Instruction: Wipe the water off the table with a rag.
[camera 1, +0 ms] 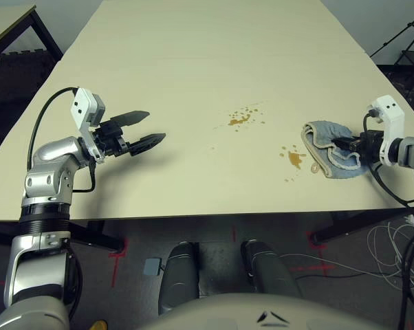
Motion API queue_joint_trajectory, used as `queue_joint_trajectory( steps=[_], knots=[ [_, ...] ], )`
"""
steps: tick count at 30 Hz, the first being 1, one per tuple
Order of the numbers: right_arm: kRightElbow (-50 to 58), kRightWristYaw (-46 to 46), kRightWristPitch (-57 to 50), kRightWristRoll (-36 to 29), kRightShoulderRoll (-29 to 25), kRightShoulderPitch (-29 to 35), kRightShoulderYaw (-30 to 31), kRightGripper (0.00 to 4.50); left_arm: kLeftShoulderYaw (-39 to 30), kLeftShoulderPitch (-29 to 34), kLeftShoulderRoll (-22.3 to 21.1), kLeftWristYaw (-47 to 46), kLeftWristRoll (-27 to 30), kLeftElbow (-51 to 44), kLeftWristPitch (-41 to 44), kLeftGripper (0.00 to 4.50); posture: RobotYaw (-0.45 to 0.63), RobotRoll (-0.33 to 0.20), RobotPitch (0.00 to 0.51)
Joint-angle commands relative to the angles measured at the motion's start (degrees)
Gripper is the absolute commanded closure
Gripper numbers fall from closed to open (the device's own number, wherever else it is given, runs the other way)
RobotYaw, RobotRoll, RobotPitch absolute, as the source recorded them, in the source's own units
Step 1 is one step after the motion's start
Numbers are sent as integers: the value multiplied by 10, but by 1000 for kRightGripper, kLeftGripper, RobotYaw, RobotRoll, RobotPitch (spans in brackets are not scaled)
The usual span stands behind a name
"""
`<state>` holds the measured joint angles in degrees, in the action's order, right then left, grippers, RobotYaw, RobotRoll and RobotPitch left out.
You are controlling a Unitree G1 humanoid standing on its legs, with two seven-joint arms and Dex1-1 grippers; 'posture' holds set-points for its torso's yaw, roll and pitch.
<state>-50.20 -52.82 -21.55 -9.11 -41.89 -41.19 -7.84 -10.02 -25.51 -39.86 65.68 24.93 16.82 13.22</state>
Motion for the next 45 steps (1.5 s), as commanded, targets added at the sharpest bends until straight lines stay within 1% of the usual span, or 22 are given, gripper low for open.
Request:
queue_joint_trajectory(
  steps=[1, 4, 12, 16, 19, 25, 29, 37, 40, 43, 45],
  knots=[
    [-1, 51, 43, -25, 2, -43, -46, 4467, 13, -6, 1, -1, -16, 15, -10, 0, -53, 0, 110],
    [15, 41, 22, -24, 2, -41, -35, 4467, 15, -9, 0, 2, -19, 20, -13, 0, -57, 0, 108],
    [90, 1, -56, -21, 7, 13, 3, 4477, 20, -19, -1, 6, -26, 35, -23, 0, -62, 0, 103],
    [182, -37, -129, -35, 21, 76, 39, 4479, 22, -21, -1, 8, -27, 38, -27, 0, -66, 0, 96],
    [248, -43, -168, -47, 37, 115, 55, 4481, 24, -24, 0, 7, -28, 41, -30, 0, -65, 0, 94],
    [339, -38, -233, -82, 66, 157, 61, 4483, 26, -25, 1, 8, -28, 45, -33, 0, -61, 0, 93],
    [392, -41, -278, -105, 80, 183, 79, 4483, 27, -23, -1, 8, -29, 43, -33, 0, -57, 0, 97],
    [474, -22, -344, -145, 124, 213, 103, 4483, 26, -15, -4, 9, -28, 34, -29, 0, -55, 0, 110],
    [507, -13, -365, -183, 172, 229, 97, 4484, 28, -14, -2, 8, -29, 33, -28, 0, -60, 0, 114],
    [517, 9, -366, -182, 191, 233, 97, 4484, 30, -14, 1, 7, -30, 33, -28, 0, -63, 0, 115],
    [513, 24, -360, -177, 192, 231, 93, 4484, 32, -15, 3, 6, -31, 35, -29, 0, -72, 0, 117]
  ],
)
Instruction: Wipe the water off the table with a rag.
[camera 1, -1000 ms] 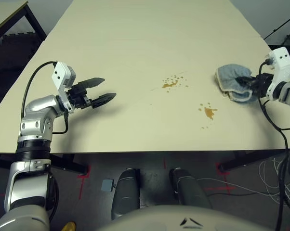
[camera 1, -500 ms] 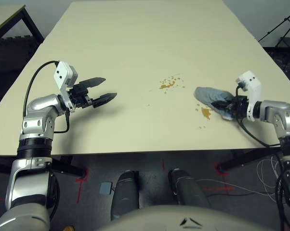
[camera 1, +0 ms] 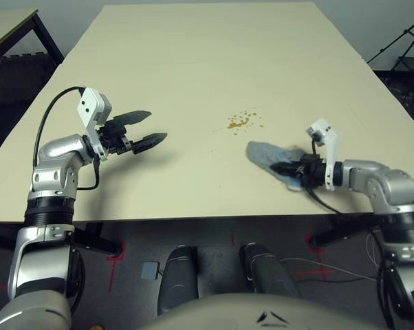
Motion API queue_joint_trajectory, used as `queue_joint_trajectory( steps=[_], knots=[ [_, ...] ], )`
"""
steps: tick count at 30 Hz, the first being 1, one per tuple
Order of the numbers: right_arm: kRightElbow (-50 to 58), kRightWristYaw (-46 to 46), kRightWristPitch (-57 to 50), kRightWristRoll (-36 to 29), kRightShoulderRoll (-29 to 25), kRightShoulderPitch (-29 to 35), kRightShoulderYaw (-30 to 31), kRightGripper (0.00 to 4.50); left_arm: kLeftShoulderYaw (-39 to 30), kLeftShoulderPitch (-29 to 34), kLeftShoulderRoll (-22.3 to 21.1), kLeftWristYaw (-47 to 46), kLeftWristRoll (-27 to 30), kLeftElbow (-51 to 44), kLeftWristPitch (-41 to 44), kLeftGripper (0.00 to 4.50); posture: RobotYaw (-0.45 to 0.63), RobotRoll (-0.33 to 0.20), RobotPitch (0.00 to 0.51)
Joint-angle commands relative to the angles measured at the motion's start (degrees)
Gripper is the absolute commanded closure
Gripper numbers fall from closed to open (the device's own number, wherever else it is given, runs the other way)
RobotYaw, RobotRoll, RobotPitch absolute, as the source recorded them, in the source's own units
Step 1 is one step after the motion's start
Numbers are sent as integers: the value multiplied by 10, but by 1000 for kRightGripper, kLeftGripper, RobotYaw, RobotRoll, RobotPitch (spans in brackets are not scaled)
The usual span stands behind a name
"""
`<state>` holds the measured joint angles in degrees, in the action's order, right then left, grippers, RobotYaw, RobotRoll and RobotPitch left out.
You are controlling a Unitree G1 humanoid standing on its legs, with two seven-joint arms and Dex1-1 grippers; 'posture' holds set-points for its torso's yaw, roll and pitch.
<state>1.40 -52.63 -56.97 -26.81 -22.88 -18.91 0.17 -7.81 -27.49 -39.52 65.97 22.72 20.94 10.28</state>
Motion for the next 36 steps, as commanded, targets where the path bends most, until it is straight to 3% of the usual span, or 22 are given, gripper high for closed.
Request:
queue_joint_trajectory(
  steps=[1, 11, 14, 20, 25, 30, 36],
  knots=[
    [-9, 29, 1, 5, -2, 6, 9, 4484, 11, 3, 2, 3, -10, -4, -1, 0, -72, 0, 117],
    [-76, 38, 62, 35, -106, -26, -11, 4485, 22, -12, 14, 8, -13, 14, -7, 0, -83, 0, 118],
    [-112, 28, 106, 68, -165, -41, -5, 4485, 25, -18, 16, 10, -14, 20, -8, 0, -110, 0, 122],
    [-191, 30, 181, 116, -222, -75, 0, 4488, 28, -25, 15, 14, -14, 30, -12, 0, -119, 0, 123],
    [-232, 53, 187, 66, -191, -132, -75, 4489, 27, -29, 13, 15, -15, 36, -15, 0, -119, 0, 120],
    [-266, 116, 210, 10, -117, -203, -165, 4493, 19, -33, 3, 12, -20, 54, -25, 0, -115, 0, 116],
    [-360, 180, 316, 57, -61, -275, -158, 4494, 12, -51, -21, 22, -29, 97, -49, 0, -116, 0, 115]
  ],
)
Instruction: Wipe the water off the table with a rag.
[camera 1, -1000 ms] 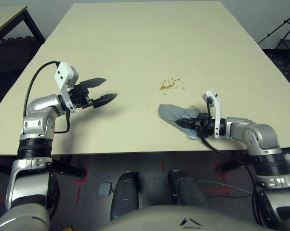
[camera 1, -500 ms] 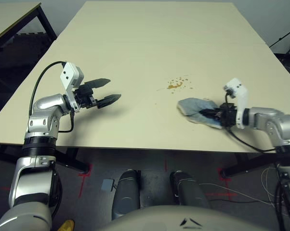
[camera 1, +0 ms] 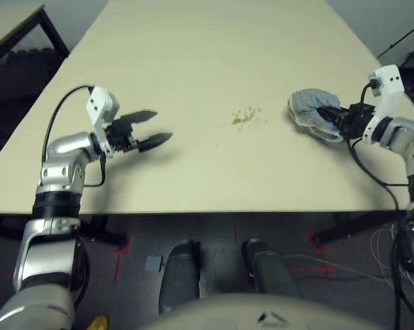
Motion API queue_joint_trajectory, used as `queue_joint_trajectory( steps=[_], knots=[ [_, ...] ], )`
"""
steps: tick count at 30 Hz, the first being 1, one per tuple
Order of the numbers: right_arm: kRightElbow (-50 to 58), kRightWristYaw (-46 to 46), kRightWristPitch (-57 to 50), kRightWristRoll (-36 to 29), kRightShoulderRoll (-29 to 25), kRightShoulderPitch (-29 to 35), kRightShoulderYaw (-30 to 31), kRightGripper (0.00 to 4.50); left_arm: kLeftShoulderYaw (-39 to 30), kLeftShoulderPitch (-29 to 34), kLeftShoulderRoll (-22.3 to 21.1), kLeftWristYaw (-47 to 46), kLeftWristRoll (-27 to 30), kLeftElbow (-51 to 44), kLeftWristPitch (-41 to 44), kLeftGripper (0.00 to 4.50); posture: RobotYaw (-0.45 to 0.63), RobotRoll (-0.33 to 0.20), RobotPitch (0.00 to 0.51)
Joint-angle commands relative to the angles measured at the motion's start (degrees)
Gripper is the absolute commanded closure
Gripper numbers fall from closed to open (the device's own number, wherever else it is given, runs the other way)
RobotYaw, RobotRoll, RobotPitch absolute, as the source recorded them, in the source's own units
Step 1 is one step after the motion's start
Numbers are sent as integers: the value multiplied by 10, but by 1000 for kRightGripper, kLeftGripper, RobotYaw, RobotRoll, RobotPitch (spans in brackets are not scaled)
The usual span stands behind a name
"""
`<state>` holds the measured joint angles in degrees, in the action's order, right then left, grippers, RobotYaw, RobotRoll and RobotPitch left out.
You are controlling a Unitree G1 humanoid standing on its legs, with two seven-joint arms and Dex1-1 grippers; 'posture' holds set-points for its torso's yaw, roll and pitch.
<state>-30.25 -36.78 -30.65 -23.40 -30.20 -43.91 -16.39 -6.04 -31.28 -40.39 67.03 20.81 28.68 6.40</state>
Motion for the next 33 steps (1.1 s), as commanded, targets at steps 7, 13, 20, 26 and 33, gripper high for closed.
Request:
queue_joint_trajectory(
  steps=[7, 13, 20, 26, 33],
  knots=[
    [-186, 49, 165, 81, 54, -89, 37, 4494, -12, -25, -20, 13, -12, 35, -18, 0, -102, 0, 113],
    [-318, 71, 243, 152, 98, -131, 89, 4494, -17, -15, -23, 12, -8, 21, -15, 0, -91, 0, 111],
    [-381, 54, 267, 198, 110, -131, 124, 4494, -23, 6, -19, 6, -5, -9, -3, 0, -51, 0, 105],
    [-372, 4, 254, 205, 146, -118, 138, 4494, -28, 23, -20, 2, -3, -29, 6, 0, -44, 0, 107],
    [-346, -24, 236, 209, 207, -108, 161, 4494, -31, 30, -17, -4, -1, -38, 13, 0, -53, 0, 111]
  ],
)
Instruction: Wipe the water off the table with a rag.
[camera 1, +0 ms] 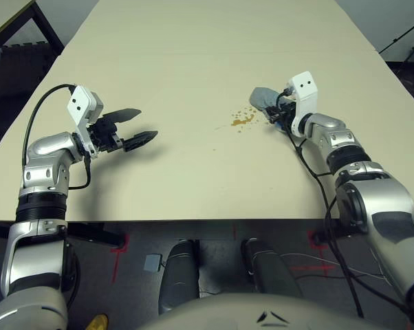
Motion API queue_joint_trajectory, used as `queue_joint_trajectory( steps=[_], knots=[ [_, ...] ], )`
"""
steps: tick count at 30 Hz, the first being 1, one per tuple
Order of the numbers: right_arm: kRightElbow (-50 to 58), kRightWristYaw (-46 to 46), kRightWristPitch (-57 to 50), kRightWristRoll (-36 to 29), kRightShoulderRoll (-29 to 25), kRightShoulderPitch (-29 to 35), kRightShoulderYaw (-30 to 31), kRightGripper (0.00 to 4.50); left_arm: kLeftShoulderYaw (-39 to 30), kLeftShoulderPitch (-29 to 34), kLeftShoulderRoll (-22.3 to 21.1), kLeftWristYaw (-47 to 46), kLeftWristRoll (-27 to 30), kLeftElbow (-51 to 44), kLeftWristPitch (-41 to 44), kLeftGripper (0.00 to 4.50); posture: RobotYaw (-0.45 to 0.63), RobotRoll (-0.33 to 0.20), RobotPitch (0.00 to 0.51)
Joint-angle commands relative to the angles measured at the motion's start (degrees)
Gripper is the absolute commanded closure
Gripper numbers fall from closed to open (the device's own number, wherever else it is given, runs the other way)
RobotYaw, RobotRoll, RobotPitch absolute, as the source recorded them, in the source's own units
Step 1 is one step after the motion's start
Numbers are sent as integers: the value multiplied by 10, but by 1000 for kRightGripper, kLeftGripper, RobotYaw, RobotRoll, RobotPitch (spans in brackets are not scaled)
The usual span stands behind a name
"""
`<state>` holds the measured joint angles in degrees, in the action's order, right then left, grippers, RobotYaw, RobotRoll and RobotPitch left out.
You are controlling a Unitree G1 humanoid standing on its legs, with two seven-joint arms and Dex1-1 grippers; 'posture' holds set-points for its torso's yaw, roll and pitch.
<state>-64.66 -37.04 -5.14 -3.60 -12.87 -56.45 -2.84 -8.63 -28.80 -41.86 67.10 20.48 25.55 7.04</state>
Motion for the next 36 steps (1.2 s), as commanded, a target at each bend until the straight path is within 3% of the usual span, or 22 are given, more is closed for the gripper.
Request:
queue_joint_trajectory(
  steps=[1, 8, 19, 25, 32, 36],
  knots=[
    [1, -21, -21, 12, 38, 18, 26, 4494, -6, 6, -2, -5, 3, -8, 7, 0, -52, 0, 112],
    [45, -51, -51, 17, 111, 25, 58, 4494, -4, 3, 0, -4, 2, -7, 8, 0, -54, 0, 115],
    [179, -94, -130, 7, 138, 96, 97, 4494, -3, 0, 5, -4, 2, -3, 7, 0, -57, 0, 116],
    [206, -107, -157, 4, 114, 100, 95, 4494, 0, -5, 8, -2, -1, 3, 4, 0, -72, 0, 115],
    [178, -87, -140, 17, 53, 72, 87, 4495, 4, -15, 11, 1, -5, 14, 1, 0, -90, 0, 115],
    [130, -75, -103, 24, -7, 43, 75, 4495, 10, -22, 17, 3, -9, 22, -2, 0, -98, 0, 115]
  ],
)
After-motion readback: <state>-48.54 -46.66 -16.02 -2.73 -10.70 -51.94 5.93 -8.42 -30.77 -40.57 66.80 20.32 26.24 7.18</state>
